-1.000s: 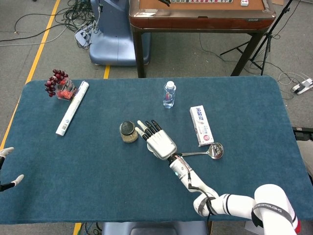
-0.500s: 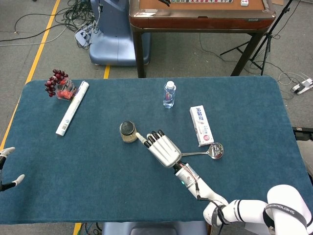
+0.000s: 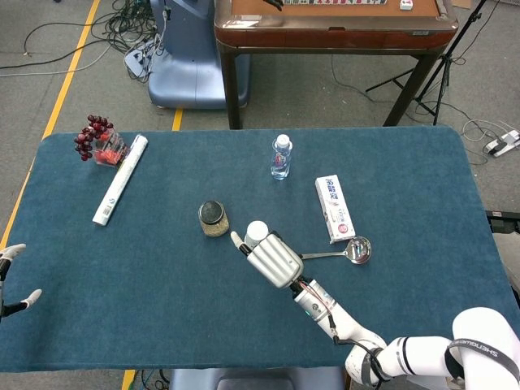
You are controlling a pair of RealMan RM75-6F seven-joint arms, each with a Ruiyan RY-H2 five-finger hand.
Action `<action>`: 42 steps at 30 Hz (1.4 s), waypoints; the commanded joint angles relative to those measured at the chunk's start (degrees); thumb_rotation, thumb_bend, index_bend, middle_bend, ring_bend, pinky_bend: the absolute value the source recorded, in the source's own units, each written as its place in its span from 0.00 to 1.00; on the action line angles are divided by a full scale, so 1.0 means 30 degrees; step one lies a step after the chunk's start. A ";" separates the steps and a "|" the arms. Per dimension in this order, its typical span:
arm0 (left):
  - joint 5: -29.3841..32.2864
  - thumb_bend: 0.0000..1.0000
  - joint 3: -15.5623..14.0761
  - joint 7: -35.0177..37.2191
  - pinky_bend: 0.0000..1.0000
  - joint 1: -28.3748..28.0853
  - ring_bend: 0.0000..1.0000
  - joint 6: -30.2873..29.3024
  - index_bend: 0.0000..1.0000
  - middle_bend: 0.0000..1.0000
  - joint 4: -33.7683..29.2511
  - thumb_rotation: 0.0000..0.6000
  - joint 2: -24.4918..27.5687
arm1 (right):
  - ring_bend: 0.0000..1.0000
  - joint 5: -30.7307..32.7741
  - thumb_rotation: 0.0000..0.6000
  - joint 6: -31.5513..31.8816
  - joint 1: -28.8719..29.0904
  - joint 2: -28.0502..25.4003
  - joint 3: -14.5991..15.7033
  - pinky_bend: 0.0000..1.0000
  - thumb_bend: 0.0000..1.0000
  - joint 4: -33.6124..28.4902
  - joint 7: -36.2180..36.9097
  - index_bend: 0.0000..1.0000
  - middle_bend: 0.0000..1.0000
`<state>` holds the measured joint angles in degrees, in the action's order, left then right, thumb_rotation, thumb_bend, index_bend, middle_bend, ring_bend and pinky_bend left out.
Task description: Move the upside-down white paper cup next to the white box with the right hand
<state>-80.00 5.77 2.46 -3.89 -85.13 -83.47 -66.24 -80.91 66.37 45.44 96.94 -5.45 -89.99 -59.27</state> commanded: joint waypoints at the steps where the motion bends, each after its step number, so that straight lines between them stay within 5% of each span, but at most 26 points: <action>1: 0.0021 0.06 0.0003 -0.0012 0.59 -0.0012 0.29 0.0029 0.19 0.22 0.0014 1.00 -0.0008 | 0.98 -0.0143 1.00 -0.0093 -0.0097 -0.0078 0.0286 0.97 0.72 -0.0069 -0.0767 0.22 1.00; 8: 0.0076 0.06 0.0010 -0.0048 0.59 -0.0038 0.29 0.0096 0.19 0.22 0.0046 1.00 -0.0031 | 1.00 0.0075 1.00 -0.0493 -0.0162 -0.0086 0.0543 0.99 0.84 -0.0062 -0.2445 0.22 1.00; 42: 0.0436 0.06 0.0054 0.0210 0.59 -0.0157 0.29 0.0577 0.19 0.22 0.0294 1.00 -0.0098 | 1.00 0.3413 1.00 -0.2728 0.0510 0.1551 0.0187 0.99 0.87 0.1984 -0.4877 0.22 1.00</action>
<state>-78.69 5.93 3.08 -4.37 -83.40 -82.59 -66.53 -70.96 58.40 46.73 101.31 -4.67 -84.32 -73.72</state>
